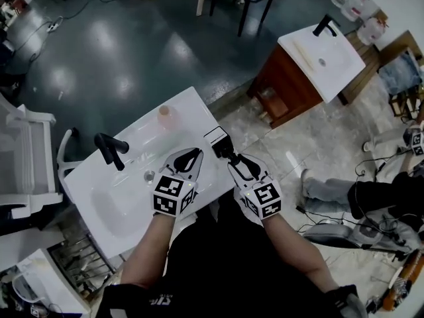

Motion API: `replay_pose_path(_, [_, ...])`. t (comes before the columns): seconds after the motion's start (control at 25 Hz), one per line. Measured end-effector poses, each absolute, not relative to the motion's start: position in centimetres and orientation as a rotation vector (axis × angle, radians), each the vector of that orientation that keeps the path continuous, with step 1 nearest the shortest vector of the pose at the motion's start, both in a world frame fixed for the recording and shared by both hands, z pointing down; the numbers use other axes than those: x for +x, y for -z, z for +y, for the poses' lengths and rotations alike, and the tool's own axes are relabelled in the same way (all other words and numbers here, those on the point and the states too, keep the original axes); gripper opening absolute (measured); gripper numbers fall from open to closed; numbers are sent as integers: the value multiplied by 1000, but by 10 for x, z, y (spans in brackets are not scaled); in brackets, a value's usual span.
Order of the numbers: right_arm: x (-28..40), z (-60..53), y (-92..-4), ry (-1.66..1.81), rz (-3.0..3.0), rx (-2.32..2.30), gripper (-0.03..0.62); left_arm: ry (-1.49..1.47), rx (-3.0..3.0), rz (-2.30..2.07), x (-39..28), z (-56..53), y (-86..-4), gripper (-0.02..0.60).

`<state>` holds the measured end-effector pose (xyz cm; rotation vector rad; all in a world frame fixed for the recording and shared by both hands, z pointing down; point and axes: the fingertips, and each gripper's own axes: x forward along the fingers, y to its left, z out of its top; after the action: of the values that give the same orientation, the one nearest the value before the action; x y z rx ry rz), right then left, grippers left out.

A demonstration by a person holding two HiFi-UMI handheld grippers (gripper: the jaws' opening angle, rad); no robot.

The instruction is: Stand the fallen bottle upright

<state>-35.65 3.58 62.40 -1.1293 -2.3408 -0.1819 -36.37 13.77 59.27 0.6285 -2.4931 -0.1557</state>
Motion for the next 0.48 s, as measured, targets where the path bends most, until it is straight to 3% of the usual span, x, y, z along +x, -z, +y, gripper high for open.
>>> replay_pose_path(0.48, [-393,80,-588,160,-2321,-1226,163,184,508,-2554,-369,178,-570,37])
